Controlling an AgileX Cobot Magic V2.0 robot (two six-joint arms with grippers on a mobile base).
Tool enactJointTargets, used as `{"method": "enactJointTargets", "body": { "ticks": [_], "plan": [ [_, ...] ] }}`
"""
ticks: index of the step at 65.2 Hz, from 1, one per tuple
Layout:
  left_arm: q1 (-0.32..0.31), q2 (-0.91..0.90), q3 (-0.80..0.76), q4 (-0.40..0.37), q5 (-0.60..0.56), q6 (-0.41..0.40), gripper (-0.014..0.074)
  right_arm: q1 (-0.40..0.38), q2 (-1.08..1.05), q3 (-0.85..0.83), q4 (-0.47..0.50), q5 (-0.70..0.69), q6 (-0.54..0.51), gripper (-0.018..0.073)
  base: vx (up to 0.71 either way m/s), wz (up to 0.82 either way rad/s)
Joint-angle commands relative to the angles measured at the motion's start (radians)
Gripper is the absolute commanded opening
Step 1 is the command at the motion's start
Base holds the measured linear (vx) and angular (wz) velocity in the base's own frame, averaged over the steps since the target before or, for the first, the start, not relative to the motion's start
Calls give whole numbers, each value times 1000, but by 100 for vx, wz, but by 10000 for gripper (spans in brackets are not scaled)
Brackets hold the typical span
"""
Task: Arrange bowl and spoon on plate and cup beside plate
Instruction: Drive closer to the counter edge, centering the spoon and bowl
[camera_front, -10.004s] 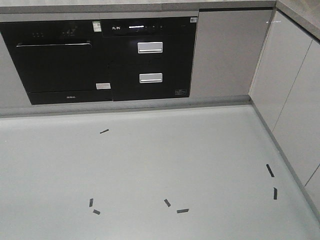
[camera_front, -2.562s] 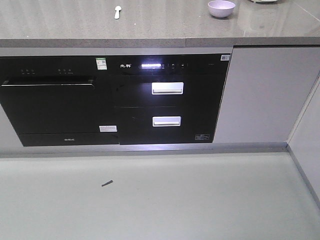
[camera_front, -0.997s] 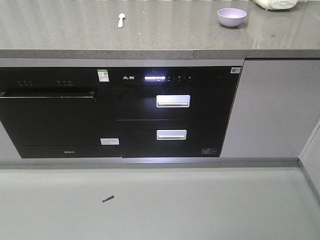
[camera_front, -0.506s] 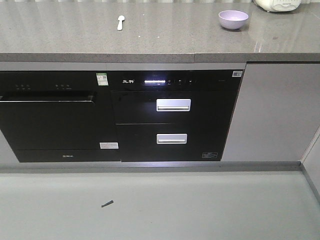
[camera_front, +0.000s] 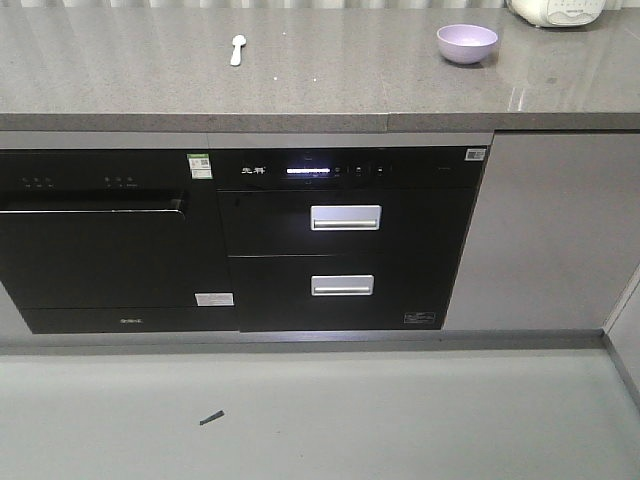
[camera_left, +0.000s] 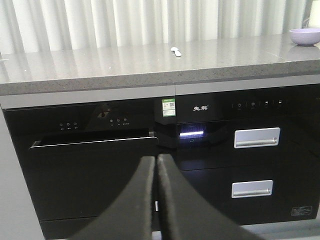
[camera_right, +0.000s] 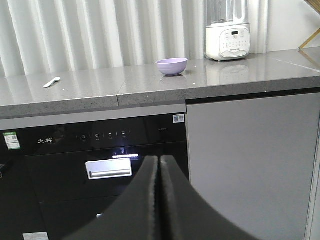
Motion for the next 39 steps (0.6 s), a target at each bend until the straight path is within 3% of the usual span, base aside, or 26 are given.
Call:
{"method": "enactJointTargets", "body": {
  "ticks": [1, 39],
  "plan": [
    [3, -14, 30, -2, -70, -11, -6, 3, -5, 0, -3, -78, -5, -6, 6, -1],
    [3, -14, 30, -2, -70, -11, -6, 3, -5, 0, -3, -78, -5, -6, 6, -2]
  ]
}}
